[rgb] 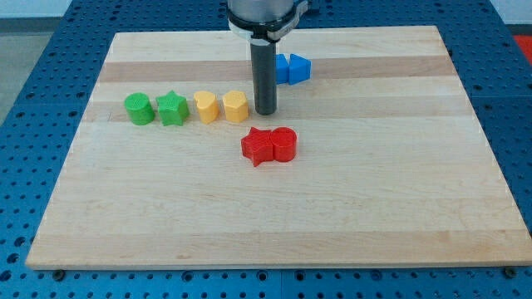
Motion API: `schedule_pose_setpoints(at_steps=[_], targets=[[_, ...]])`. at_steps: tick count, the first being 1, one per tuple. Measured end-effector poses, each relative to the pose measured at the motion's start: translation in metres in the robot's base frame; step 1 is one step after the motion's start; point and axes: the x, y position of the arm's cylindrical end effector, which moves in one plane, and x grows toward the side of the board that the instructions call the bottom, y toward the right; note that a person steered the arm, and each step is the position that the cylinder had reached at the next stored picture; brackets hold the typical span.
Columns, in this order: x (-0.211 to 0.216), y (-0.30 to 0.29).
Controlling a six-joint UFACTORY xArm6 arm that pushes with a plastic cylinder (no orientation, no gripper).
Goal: Move yellow hexagon slightly towards yellow heart
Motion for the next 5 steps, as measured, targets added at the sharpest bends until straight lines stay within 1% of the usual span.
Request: schedule_pose_setpoints(at_steps=[3,5], targets=[[0.000,-0.006],[0.000,-0.027]])
